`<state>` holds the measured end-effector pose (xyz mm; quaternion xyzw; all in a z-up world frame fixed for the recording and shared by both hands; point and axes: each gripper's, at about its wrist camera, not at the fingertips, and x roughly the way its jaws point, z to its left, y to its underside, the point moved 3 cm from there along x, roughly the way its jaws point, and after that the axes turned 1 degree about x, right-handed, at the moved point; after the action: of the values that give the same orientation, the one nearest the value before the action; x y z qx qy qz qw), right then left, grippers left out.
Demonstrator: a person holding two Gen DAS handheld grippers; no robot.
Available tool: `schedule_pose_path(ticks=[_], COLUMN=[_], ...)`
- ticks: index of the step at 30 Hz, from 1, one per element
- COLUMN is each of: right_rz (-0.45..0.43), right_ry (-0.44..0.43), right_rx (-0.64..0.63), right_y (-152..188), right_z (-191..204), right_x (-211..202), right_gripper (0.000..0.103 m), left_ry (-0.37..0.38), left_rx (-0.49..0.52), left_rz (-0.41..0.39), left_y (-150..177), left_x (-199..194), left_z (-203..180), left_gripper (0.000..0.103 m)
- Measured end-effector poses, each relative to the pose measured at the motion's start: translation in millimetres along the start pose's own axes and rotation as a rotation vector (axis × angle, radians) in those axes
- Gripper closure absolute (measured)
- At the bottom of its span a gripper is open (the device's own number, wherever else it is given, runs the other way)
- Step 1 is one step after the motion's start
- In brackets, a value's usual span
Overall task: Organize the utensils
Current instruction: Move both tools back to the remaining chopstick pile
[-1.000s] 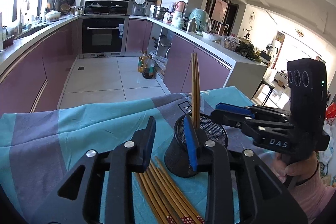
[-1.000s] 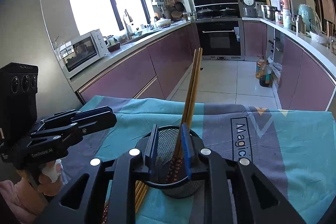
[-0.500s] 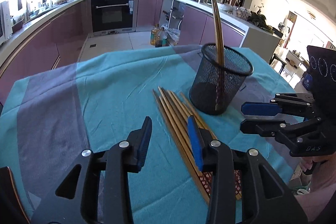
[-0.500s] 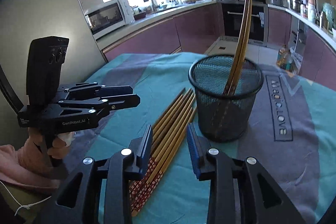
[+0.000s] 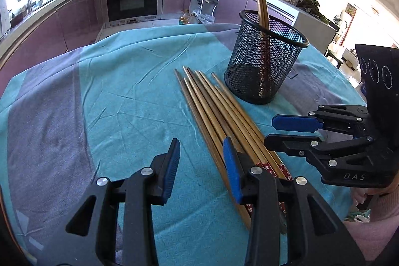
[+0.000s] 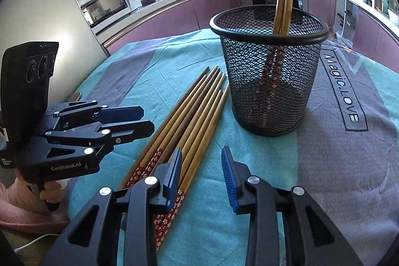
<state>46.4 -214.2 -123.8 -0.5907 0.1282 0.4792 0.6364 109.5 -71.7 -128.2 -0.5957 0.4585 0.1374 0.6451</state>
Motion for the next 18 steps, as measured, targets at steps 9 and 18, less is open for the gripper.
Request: schedule_pose_path(ticks=[9,18], right_rz=[0.002,0.004], right_ry=[0.025,0.044], right_rx=[0.001,-0.011], right_y=[-0.6,-4.1], right_z=[0.5,5.1], right_x=[3.8,9.9], right_gripper=[0.072,0.072], left_ry=[-0.017,-0.012], left_rx=[0.006,-0.010], left_rz=[0.030,0.033], left_y=[-0.7,-1.7], left_x=[11.7,15.6], left_z=[-2.4,1.4], left_gripper=[0.068,0.067])
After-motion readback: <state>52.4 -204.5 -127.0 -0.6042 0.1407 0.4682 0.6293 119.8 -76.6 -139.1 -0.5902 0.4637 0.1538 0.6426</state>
